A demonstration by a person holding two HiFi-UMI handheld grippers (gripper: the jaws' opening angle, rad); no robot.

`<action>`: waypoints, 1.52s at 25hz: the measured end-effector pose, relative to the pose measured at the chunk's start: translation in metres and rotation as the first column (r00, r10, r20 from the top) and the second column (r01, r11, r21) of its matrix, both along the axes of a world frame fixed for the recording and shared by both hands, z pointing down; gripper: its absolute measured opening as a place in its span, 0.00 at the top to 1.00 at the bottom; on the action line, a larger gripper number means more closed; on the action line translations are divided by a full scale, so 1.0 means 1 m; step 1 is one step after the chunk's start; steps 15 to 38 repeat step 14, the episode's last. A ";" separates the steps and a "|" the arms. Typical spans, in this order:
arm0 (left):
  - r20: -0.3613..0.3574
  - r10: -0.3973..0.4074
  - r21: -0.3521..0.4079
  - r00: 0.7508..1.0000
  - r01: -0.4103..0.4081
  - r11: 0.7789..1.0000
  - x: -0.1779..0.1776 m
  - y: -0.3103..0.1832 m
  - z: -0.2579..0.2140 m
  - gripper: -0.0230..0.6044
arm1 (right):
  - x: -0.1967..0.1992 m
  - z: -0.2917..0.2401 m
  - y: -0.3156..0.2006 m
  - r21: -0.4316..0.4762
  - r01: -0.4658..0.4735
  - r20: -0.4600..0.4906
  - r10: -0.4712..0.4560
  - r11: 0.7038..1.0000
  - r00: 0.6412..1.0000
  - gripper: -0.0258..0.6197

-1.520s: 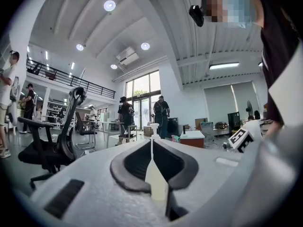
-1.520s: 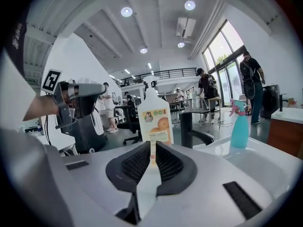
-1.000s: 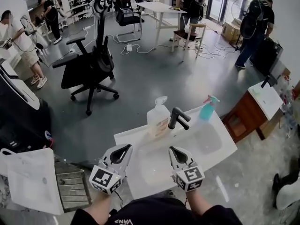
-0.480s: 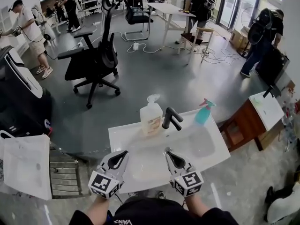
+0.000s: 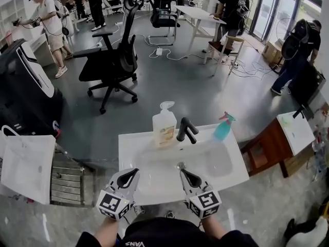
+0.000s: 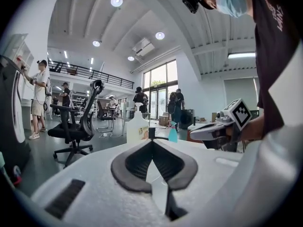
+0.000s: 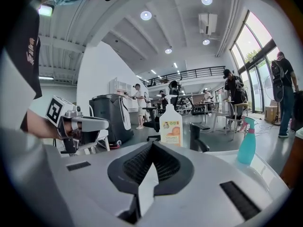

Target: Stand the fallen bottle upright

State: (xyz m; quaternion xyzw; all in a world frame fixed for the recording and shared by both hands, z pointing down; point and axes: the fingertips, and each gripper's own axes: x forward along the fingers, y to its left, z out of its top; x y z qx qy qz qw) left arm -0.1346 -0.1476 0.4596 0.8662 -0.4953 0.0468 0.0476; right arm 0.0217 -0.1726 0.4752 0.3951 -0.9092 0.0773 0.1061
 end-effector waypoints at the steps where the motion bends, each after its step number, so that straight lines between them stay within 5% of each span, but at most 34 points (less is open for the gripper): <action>1: 0.000 -0.010 0.002 1.000 0.010 1.000 0.001 0.001 -0.001 0.93 | 0.001 0.000 0.001 -0.001 0.009 -0.001 -0.009 1.000 1.000 0.96; 13: -0.035 -0.087 -0.004 0.996 0.087 0.996 0.010 0.014 0.001 0.93 | 0.008 0.000 0.007 -0.001 0.078 -0.007 -0.078 0.997 0.997 0.96; 38: -0.037 -0.089 -0.004 0.995 0.089 0.996 0.011 0.015 0.001 0.93 | 0.009 0.000 0.007 0.000 0.079 -0.008 -0.079 0.997 0.997 0.96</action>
